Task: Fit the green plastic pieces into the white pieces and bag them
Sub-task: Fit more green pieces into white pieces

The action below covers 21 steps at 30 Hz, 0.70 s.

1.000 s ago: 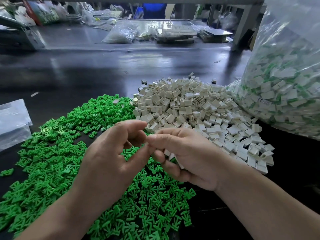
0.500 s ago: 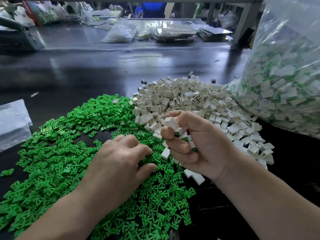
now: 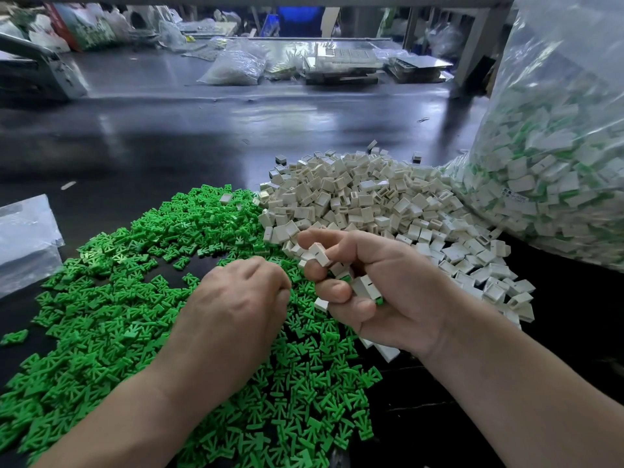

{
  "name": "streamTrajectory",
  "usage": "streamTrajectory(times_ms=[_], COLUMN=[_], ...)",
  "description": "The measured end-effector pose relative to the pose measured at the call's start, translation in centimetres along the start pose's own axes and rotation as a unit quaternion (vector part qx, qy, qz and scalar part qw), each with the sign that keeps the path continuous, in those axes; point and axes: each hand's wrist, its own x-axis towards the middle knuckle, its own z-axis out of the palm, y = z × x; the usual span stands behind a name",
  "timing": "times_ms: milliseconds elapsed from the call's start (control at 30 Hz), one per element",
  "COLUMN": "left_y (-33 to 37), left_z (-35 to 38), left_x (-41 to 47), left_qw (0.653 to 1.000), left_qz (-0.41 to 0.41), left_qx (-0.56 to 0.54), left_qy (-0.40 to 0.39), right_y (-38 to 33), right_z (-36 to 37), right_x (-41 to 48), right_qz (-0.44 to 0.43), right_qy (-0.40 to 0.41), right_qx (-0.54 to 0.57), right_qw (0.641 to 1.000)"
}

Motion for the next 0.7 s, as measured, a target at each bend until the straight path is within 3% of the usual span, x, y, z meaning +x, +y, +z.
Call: streamTrajectory(times_ms=[67,167,367,467,600,700], left_y=[0.05,-0.32,0.16,0.24,-0.24,-0.61], left_z=[-0.42,-0.6,-0.92,-0.83,-0.78,-0.63], left_x=[0.04,0.02,0.13,0.27,0.18,0.14], left_qw=[0.991,0.953,0.851,0.815,0.833,0.79], left_qz=[-0.087,-0.154,-0.178,-0.18,-0.183,-0.194], left_qx=[-0.09,-0.246,-0.491,-0.547,-0.513,-0.575], left_qy=[0.038,0.081,0.057,0.071,0.096,0.086], right_y=[-0.06,-0.01,0.15,0.05,0.17,0.45], right_z=[0.04,0.01,0.0,0.07,0.36,0.45], right_x=[-0.03,-0.07,-0.14,-0.23,-0.34,-0.39], right_qz=[0.0,0.0,-0.016,-0.019,-0.016,-0.026], right_qy=[0.0,0.009,0.026,0.03,0.026,0.031], right_qx=[-0.002,-0.02,-0.043,-0.054,-0.076,-0.114], right_qw=[1.0,1.0,0.999,0.998,0.997,0.993])
